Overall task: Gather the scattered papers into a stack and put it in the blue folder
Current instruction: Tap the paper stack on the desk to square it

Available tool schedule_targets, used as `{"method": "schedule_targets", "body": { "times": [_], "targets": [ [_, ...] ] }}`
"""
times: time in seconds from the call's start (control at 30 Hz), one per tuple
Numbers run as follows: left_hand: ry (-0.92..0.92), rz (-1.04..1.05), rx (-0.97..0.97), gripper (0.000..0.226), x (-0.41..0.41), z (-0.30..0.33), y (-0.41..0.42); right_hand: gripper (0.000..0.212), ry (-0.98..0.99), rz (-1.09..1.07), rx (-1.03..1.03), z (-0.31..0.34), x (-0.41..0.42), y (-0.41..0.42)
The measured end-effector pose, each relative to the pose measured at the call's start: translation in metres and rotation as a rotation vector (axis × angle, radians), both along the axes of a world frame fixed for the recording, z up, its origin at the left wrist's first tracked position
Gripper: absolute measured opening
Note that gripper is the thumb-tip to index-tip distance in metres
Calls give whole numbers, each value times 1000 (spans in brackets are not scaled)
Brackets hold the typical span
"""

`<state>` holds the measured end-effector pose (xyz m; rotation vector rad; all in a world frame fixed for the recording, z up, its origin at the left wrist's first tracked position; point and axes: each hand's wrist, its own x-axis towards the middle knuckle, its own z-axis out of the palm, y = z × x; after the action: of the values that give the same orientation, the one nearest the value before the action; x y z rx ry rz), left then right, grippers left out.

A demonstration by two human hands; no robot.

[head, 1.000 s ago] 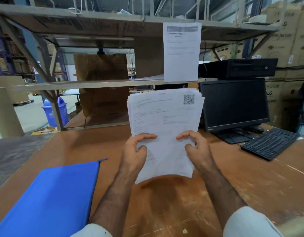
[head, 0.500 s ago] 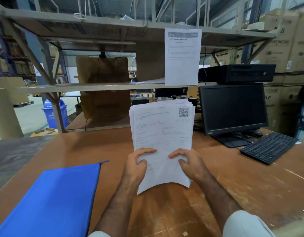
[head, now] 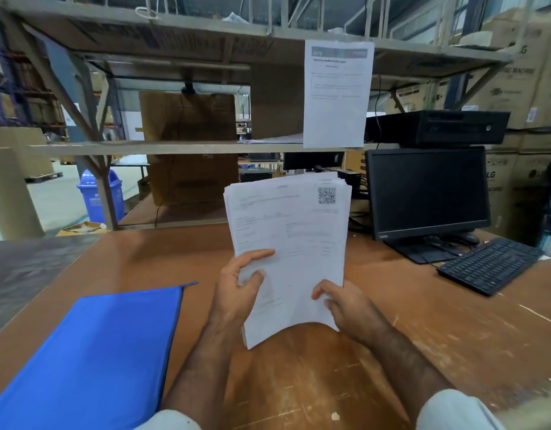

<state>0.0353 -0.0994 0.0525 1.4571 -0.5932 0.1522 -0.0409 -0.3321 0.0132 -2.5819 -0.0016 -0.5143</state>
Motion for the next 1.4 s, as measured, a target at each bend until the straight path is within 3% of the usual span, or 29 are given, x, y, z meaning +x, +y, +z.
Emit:
{"method": "schedule_targets", "body": {
  "times": [0.07, 0.17, 0.23, 0.3, 0.4, 0.47, 0.57, 0.6, 0.63, 0.7, 0.77, 0.87, 0.97, 1.03, 1.13, 1.27, 1.4],
  "targets": [
    [-31, -13, 38, 48, -1, 1, 1, 18, 91, 12, 13, -9, -3, 0],
    [-45, -28, 83, 46, 2, 4, 3, 25, 186, -4, 44, -4, -4, -1],
    [-28, -47, 79, 44, 6, 8, 5, 15, 222, 29, 4, 6, -7, -2],
    [-8, -80, 72, 45, 7, 12, 6, 8, 307, 43, -185, 18, -9, -5],
    [7, -111, 68, 50, 7, 16, 7, 22, 583, -125, -531, 59, -22, 6],
    [23, -122, 63, 51, 7, 18, 8, 26, 389, -234, -629, 100, -35, 21],
    [10, -118, 69, 51, 4, 18, 9, 33, -415, -202, -462, 160, -45, 52],
    [14, -128, 64, 51, 3, 18, 9, 48, -573, -163, -415, 172, -41, 59],
    [21, -135, 57, 50, 3, 18, 9, 64, -603, -156, -451, 181, -36, 64],
    [24, -140, 50, 49, 0, 20, 10, 79, -437, -215, -629, 186, -23, 64],
    [41, -144, 55, 47, -1, 21, 10, 77, -272, -265, -681, 182, -15, 60],
    [62, -170, 59, 43, -3, 21, 11, 75, -316, -269, -578, 180, -14, 57],
    [53, -180, 92, 43, -4, 23, 12, 76, -199, -278, -592, 183, -12, 57],
    [59, -203, 94, 44, -6, 24, 13, 75, -256, -292, -550, 186, -11, 59],
    [81, -207, 86, 43, -10, 26, 14, 76, -167, -182, -563, 187, -8, 74],
    [103, -218, 76, 44, -13, 27, 14, 81, -248, -80, -532, 185, -1, 92],
    [113, -213, 56, 43, -15, 27, 11, 83, -187, -20, -530, 189, 5, 97]
  ]
}}
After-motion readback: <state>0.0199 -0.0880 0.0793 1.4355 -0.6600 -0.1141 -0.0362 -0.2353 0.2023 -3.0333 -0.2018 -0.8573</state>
